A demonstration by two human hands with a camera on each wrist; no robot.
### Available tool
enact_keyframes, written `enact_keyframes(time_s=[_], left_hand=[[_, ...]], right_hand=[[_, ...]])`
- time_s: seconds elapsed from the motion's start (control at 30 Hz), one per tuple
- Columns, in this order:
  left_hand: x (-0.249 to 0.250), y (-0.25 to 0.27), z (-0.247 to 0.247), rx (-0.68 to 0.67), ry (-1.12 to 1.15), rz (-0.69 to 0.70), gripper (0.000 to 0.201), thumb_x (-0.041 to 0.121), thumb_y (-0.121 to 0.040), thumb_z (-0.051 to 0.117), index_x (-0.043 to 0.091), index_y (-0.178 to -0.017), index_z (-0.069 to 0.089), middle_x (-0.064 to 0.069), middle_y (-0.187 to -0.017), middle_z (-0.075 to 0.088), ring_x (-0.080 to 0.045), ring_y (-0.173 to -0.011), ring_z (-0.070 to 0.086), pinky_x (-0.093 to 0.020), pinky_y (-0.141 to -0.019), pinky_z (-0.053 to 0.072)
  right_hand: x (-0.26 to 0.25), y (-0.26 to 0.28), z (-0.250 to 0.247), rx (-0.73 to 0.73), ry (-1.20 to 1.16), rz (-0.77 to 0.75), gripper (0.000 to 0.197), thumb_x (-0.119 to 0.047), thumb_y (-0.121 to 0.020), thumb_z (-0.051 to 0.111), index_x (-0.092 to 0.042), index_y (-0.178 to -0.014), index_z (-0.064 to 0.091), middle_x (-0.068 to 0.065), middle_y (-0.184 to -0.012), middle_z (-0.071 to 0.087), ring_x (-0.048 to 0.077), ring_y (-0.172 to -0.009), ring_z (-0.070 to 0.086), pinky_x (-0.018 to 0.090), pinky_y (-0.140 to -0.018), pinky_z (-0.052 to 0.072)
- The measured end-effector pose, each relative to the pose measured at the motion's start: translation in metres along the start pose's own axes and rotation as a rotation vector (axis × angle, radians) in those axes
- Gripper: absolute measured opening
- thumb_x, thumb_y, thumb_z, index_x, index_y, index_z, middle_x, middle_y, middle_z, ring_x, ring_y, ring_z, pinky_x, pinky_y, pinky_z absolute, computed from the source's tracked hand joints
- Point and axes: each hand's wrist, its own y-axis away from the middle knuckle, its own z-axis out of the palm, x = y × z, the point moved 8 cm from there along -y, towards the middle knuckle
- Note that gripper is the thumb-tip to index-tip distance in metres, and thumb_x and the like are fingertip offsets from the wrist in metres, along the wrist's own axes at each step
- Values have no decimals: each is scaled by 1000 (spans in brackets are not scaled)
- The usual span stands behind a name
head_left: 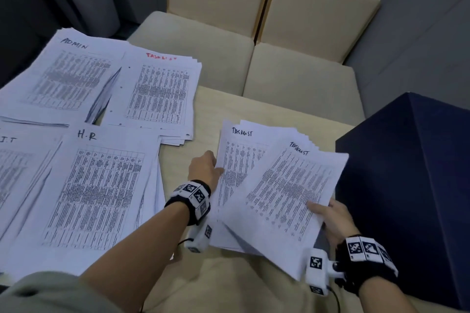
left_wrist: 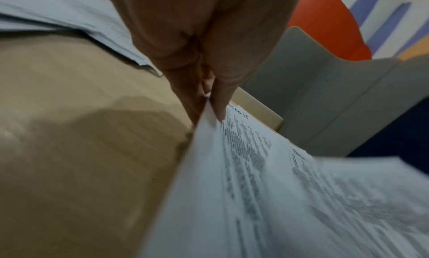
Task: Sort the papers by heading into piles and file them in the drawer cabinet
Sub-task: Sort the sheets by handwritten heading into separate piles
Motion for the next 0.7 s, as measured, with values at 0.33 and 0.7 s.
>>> enact_keyframes(time_s=[0.33, 0.7], left_hand=[[28, 9, -4, -104, -286, 364, 36, 30, -100, 46, 10, -71, 55, -8, -70, 62, -27, -65, 55, -31, -58, 40], [10, 8, 14, -373, 439, 110, 36, -24, -70, 44, 8, -76, 60, 7, -61, 61, -15, -57, 55, -32, -52, 50]], right_hand=[[-10, 25, 23, -129, -71, -6, 28, -8, -81, 73, -1, -107, 69, 11, -99, 77, 26, -92, 74, 38, -78, 54], [-16, 19, 24, -147, -312, -12, 31, 6, -78, 62, 8, -109, 70, 29, -109, 68, 35, -90, 70, 40, -82, 55]])
